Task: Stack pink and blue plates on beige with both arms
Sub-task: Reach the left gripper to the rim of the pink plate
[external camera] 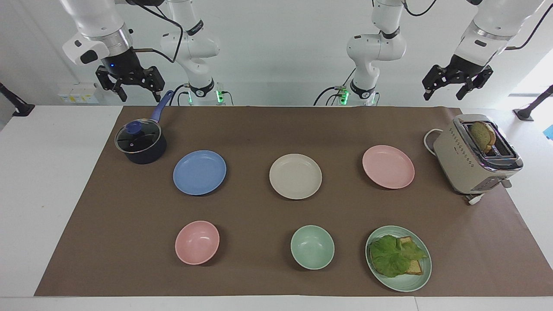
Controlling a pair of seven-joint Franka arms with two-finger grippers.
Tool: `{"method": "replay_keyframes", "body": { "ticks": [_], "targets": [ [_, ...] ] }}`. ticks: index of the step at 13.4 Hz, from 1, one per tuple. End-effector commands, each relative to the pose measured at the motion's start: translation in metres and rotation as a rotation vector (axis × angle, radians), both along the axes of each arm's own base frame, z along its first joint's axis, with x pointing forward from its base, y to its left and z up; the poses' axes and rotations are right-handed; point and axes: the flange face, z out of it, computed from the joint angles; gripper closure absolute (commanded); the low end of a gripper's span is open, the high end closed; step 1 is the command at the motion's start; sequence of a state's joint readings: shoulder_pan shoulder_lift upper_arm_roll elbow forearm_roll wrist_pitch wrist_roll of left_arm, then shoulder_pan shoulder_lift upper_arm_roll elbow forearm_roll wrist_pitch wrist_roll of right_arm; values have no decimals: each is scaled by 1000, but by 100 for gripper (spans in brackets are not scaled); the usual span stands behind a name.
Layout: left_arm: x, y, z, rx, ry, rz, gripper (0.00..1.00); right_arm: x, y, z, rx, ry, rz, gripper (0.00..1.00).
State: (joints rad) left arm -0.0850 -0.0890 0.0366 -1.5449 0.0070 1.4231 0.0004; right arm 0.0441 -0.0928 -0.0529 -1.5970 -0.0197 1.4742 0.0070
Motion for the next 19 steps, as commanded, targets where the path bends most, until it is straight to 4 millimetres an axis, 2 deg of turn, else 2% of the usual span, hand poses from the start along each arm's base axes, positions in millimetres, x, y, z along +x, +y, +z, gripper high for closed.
{"method": "replay_keyframes", "body": {
  "ticks": [1, 3, 5, 10, 11, 13, 15, 19],
  "targets": [
    [-2, 3, -3, -15, -2, -29, 0, -6, -5, 1, 23, 4, 20, 0],
    [-3, 3, -4, -15, -1, -31, 0, -6, -5, 1, 23, 5, 20, 0],
    [-4, 6, -18, -14, 23, -16, 0, -5, -5, 1, 23, 5, 19, 0],
    [10, 9, -111, -14, 34, -2, 0, -5, -6, 1, 21, 2, 14, 0],
    [12, 12, -124, -15, 20, 1, 0, -5, -6, 2, 21, -1, 13, 0],
    [15, 25, -152, -15, 20, 22, 0, -5, -6, 2, 20, -1, 12, 0],
    [20, 42, -195, -13, 24, 55, 0, -5, -3, 2, 19, -1, 19, 0],
    [32, 52, -271, -10, 82, 70, 0, -4, -4, 2, 19, -3, 17, 0]
  ]
}}
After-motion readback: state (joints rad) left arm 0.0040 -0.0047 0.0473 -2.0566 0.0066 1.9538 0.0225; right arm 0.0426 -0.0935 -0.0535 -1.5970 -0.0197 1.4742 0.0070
